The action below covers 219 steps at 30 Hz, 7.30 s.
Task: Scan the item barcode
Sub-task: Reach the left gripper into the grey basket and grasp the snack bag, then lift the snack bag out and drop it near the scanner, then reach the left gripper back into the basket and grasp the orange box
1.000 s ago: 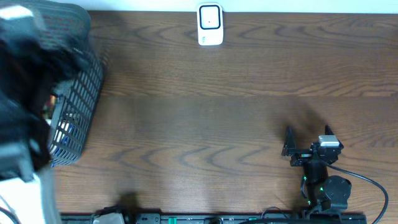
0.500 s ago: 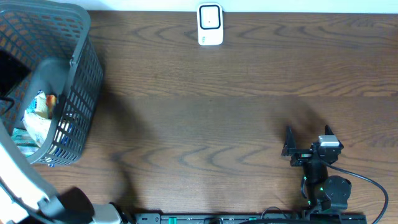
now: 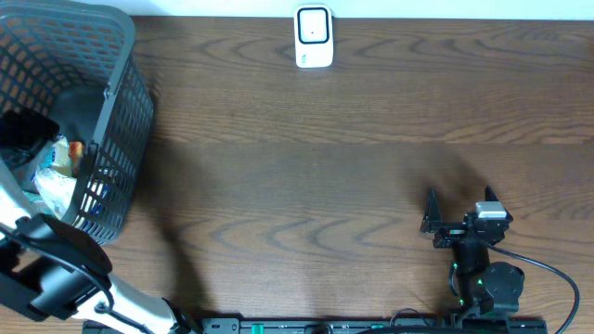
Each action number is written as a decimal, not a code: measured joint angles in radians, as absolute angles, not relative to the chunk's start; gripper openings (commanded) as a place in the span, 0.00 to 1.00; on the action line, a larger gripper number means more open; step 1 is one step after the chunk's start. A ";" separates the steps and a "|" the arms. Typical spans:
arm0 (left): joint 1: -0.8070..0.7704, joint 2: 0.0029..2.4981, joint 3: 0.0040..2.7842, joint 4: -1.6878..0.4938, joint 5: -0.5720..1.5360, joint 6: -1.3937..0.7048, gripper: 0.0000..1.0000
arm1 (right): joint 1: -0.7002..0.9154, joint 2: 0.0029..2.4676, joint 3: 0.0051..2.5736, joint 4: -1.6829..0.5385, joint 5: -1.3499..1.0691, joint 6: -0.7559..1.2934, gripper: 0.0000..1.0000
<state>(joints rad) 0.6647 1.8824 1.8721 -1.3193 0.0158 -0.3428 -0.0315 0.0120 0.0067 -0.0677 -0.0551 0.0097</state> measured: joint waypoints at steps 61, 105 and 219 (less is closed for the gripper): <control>0.564 1.204 1.781 -0.829 0.303 -0.405 0.07 | -0.031 0.012 0.007 -0.068 -0.055 0.010 0.99; -0.444 2.083 1.744 -0.646 0.292 -0.663 0.52 | -0.031 0.012 0.007 -0.068 -0.055 0.010 0.99; 0.521 2.132 1.641 -0.702 -0.043 -0.060 0.08 | -0.031 0.012 0.007 -0.068 -0.055 0.010 0.99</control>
